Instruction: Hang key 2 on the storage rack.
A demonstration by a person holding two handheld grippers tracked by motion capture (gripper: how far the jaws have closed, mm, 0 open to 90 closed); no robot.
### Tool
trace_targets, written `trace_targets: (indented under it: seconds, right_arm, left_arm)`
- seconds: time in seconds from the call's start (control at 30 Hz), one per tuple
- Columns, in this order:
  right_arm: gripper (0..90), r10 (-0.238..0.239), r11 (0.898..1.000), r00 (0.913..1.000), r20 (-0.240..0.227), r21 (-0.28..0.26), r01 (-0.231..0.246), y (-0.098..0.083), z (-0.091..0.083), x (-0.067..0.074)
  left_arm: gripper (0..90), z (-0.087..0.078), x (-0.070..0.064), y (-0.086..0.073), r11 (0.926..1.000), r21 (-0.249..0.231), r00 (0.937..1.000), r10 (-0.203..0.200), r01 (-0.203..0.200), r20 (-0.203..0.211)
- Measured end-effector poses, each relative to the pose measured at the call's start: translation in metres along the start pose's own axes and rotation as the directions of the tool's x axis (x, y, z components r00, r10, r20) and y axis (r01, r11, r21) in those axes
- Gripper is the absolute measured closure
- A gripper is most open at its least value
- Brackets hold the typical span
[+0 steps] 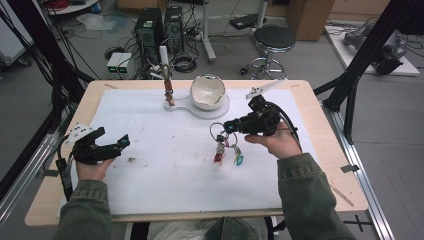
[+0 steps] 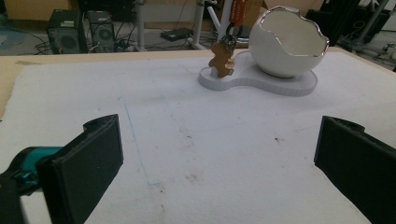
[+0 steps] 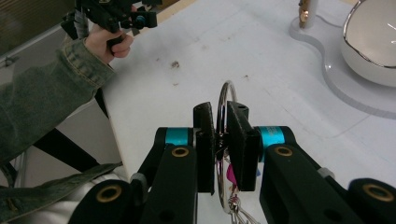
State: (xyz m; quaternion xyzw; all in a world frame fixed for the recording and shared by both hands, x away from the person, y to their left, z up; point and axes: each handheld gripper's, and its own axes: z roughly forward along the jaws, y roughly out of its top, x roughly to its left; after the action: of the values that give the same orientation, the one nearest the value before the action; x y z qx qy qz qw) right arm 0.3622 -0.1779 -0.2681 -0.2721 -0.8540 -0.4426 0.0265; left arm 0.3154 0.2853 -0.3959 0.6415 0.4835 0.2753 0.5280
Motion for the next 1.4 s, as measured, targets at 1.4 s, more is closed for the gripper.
trace_targets:
  seconds: [1.4]
  right_arm:
    - [81.9,-0.057,0.997,0.9943,-0.09,0.036,0.061,0.054,0.062,0.024]
  left_arm:
    - [1.7,0.011,-0.048,0.036,0.9977,-0.067,0.9734,0.026,-0.011,0.228]
